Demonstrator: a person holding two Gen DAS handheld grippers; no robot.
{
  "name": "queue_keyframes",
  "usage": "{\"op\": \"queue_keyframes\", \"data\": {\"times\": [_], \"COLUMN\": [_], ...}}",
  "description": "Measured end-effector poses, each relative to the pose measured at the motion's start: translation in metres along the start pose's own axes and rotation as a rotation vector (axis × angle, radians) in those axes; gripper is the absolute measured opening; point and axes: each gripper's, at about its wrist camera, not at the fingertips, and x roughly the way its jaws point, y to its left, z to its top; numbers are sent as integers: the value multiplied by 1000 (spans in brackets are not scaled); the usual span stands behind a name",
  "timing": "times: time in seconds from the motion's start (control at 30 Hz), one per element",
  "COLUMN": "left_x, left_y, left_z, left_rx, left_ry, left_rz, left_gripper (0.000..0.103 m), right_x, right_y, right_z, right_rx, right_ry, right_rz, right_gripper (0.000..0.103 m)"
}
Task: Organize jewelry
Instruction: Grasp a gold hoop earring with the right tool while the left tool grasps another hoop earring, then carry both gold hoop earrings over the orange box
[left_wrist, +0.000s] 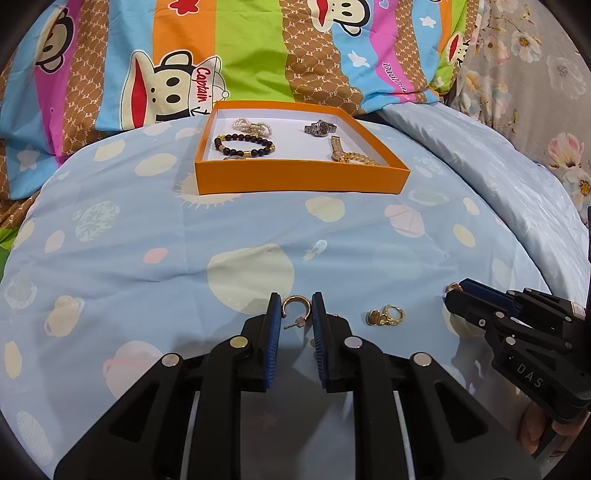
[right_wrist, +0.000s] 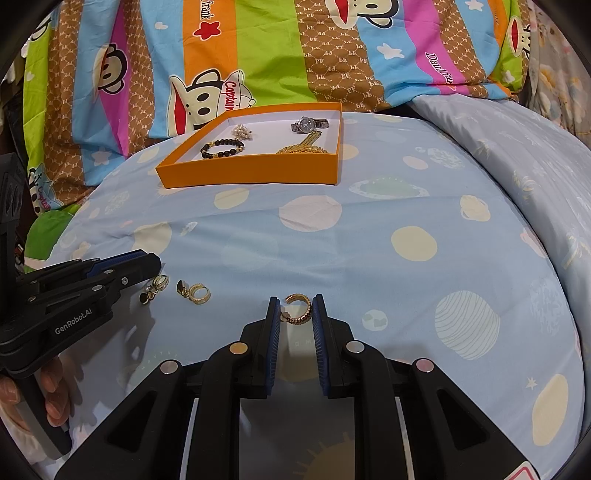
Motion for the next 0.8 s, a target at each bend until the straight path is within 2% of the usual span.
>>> {"op": "queue_keyframes", "data": {"times": [0.8], "left_x": [-4], "left_y": [7], "left_z": [0], "left_rx": [-30], "left_ry": [-12], "left_rz": [-1], "left_gripper": [16], "right_x": [-1], "right_y": [-1], "right_z": [0], "right_rx": [11], "right_ry": [-4], "right_rz": [1], "right_gripper": [16]}}
